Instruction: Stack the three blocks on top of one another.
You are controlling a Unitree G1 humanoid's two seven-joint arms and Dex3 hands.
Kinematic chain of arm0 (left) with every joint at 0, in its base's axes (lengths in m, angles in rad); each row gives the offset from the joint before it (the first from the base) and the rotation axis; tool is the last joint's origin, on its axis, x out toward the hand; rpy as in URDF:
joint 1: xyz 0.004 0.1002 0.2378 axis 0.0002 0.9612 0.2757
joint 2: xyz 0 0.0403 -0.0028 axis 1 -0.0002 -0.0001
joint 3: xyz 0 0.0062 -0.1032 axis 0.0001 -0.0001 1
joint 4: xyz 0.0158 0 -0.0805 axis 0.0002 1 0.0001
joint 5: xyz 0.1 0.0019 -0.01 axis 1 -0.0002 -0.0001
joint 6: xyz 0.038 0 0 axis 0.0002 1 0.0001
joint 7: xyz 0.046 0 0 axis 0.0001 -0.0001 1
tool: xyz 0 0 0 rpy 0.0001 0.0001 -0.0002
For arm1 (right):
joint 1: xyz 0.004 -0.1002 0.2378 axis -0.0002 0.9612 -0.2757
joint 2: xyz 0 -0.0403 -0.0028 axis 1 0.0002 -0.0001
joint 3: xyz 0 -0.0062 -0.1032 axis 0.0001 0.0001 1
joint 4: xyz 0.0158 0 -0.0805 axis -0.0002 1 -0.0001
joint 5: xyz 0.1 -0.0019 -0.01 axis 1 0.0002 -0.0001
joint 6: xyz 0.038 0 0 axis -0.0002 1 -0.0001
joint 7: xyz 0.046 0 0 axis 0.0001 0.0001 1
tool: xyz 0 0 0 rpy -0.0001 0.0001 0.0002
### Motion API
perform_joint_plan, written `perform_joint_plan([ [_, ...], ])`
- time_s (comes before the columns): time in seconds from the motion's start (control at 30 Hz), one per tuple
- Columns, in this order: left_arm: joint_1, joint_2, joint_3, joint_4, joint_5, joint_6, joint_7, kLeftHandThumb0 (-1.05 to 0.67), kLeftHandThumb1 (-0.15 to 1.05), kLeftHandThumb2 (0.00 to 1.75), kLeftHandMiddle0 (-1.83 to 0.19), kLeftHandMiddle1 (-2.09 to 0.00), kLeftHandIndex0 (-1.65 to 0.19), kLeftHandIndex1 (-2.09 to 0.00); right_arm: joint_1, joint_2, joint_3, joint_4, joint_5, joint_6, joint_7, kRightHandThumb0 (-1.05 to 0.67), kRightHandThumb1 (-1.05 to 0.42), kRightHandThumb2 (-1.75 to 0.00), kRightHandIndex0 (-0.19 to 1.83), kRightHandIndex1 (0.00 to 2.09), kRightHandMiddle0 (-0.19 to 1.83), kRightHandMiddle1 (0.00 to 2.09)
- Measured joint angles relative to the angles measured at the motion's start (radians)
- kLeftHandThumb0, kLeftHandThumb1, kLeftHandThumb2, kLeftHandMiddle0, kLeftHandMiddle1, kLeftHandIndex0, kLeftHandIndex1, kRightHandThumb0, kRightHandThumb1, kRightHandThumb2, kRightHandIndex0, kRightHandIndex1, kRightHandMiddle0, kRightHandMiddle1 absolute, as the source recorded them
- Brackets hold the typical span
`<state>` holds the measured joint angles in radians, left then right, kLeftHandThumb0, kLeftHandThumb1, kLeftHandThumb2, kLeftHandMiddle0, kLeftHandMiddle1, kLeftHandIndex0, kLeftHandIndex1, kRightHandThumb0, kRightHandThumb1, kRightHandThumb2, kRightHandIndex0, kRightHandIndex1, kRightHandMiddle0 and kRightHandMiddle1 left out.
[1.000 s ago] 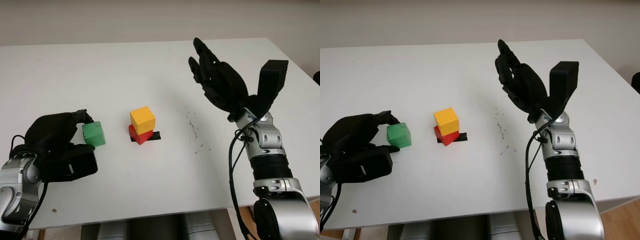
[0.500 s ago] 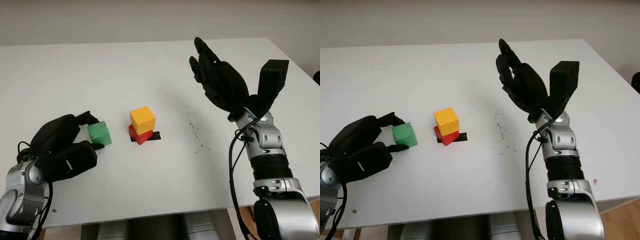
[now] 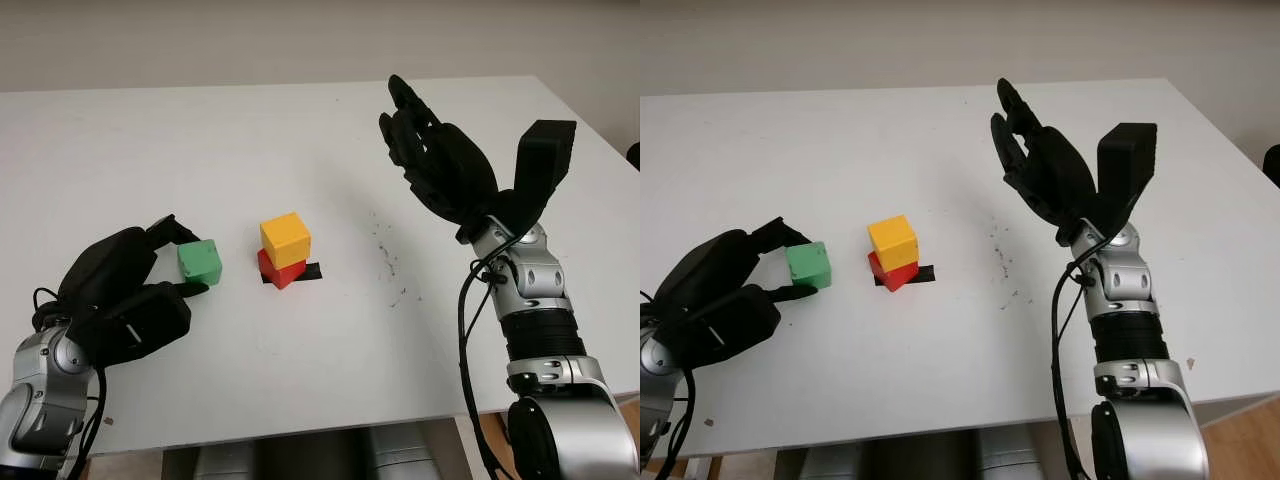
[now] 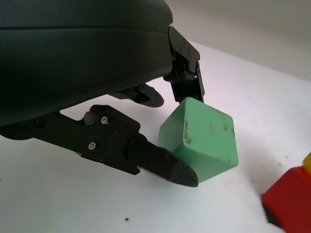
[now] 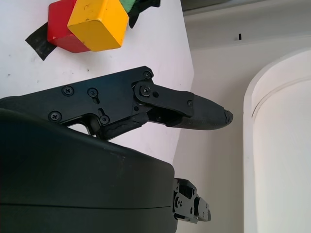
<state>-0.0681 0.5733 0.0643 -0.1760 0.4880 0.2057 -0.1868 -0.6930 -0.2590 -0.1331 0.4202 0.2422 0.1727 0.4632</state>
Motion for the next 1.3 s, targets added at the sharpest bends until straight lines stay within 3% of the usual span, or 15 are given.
perform_joint_plan([
  [0.13,-0.001,-0.028,0.053,-0.066,-0.082,0.039,-0.006,-0.27,1.01,0.06,-0.45,-0.12,-0.31,-1.63,0.001,0.000,0.001,-0.006,-0.001,0.029,-0.024,-0.61,-1.05,-0.48,-0.19,0.00,-0.16,0.05],
  [0.4,-0.031,-0.037,0.129,-0.144,-0.179,0.008,0.012,-0.29,1.02,0.06,-0.42,-0.17,-0.35,-1.61,0.009,0.006,0.003,-0.009,0.000,0.023,-0.012,-0.61,-1.05,-0.52,-0.19,0.00,-0.18,0.04],
  [0.5,-0.061,-0.047,0.148,-0.189,-0.228,0.030,0.007,-0.28,1.04,0.05,-0.13,-0.74,-0.36,-1.62,0.026,0.014,0.008,-0.009,0.000,0.010,0.001,-0.60,-1.05,-0.61,-0.19,0.00,-0.19,0.01],
  [0.57,-0.091,-0.064,0.158,-0.222,-0.286,0.077,-0.012,-0.27,1.04,0.05,-0.04,-0.87,-0.34,-1.65,0.035,0.018,0.014,-0.009,0.000,0.006,0.011,-0.59,-1.05,-0.67,-0.19,0.00,-0.19,0.00],
  [0.67,-0.133,-0.075,0.160,-0.267,-0.348,0.155,-0.040,-0.28,1.04,0.05,-0.01,-0.90,-0.34,-1.66,0.042,0.030,0.020,-0.009,0.001,0.006,0.016,-0.58,-1.05,-0.70,-0.19,0.00,-0.19,0.00],
  [0.83,-0.222,-0.073,0.148,-0.297,-0.406,0.270,-0.081,-0.30,1.04,0.07,-0.04,-0.77,-0.36,-1.64,0.054,0.051,0.028,-0.009,0.000,0.006,0.011,-0.60,-1.05,-0.64,-0.19,0.00,-0.19,0.02],
  [1.03,-0.388,-0.036,0.075,-0.272,-0.433,0.455,-0.139,-0.35,1.03,0.05,-0.24,-0.17,-0.43,-1.59,0.058,0.072,0.042,-0.008,0.000,0.007,0.005,-0.65,-1.05,-0.51,-0.19,0.02,-0.17,0.04],
  [1.17,-0.467,-0.023,0.021,-0.227,-0.429,0.527,-0.150,-0.36,1.04,0.06,-0.17,-0.07,-0.45,-1.58,0.059,0.075,0.046,-0.009,0.001,0.015,0.002,-0.66,-1.05,-0.52,-0.19,0.02,-0.16,0.05],
  [1.3,-0.495,-0.026,-0.025,-0.181,-0.406,0.539,-0.142,-0.37,1.04,0.05,-0.15,-0.05,-0.45,-1.58,0.061,0.075,0.055,-0.015,-0.001,0.021,-0.001,-0.68,-1.05,-0.51,-0.19,0.03,-0.16,0.05],
])
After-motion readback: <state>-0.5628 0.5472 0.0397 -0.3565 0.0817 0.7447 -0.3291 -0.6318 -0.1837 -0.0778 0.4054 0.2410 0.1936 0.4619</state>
